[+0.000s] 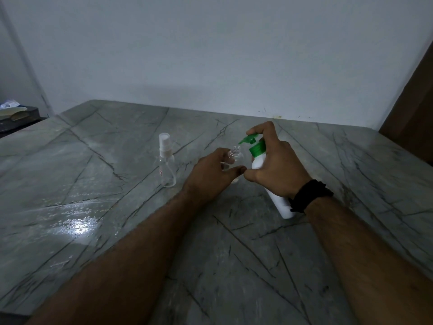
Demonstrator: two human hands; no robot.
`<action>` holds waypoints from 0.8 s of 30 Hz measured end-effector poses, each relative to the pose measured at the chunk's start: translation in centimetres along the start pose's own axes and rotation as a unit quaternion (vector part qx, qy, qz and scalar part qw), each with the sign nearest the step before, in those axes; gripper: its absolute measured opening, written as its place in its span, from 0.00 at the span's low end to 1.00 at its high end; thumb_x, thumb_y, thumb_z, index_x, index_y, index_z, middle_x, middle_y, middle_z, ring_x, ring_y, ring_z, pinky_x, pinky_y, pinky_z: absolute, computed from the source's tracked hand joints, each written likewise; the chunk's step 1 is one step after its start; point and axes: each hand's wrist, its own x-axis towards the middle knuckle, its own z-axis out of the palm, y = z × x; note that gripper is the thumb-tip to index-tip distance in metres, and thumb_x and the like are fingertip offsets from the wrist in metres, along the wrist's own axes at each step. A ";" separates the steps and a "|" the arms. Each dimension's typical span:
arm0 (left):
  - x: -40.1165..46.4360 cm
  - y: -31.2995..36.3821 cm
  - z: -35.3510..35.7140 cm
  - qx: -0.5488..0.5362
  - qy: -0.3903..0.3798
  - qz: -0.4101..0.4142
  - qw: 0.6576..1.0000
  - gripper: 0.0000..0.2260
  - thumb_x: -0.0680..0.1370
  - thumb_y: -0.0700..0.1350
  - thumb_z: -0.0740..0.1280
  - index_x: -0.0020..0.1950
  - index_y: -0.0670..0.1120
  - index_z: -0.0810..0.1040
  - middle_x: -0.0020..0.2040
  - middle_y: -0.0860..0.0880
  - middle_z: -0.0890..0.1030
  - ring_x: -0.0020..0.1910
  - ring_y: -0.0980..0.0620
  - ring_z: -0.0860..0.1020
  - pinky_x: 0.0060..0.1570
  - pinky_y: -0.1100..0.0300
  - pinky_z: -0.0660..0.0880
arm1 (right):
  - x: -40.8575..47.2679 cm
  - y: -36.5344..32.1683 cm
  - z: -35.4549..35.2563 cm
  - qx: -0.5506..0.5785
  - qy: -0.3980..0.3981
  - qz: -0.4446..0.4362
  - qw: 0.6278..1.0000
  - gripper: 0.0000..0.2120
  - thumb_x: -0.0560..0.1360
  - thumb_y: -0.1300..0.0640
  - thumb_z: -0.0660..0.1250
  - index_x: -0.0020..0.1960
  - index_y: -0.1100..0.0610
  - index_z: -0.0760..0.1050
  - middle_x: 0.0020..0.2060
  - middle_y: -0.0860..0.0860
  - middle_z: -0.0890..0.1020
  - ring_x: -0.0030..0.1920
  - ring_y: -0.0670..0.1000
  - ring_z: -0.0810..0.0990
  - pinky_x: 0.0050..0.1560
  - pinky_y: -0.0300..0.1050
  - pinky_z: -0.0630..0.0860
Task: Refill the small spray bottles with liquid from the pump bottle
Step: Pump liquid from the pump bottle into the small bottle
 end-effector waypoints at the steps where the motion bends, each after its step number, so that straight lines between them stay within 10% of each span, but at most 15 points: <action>1: 0.0 0.1 0.0 -0.003 -0.001 -0.002 1.000 0.25 0.74 0.57 0.70 0.68 0.48 0.71 0.63 0.49 0.78 0.57 0.52 0.78 0.56 0.55 0.76 | 0.0 0.0 0.1 -0.001 0.000 0.000 1.000 0.34 0.62 0.59 0.77 0.63 0.48 0.65 0.44 0.51 0.81 0.39 0.50 0.81 0.41 0.55 0.80; 24: -0.1 -0.1 0.0 -0.001 0.009 0.004 1.000 0.26 0.74 0.58 0.70 0.68 0.48 0.71 0.63 0.50 0.78 0.57 0.53 0.78 0.55 0.57 0.76 | 0.0 0.3 0.0 0.014 0.000 0.003 1.000 0.35 0.62 0.58 0.78 0.63 0.47 0.65 0.46 0.49 0.81 0.40 0.48 0.81 0.40 0.48 0.80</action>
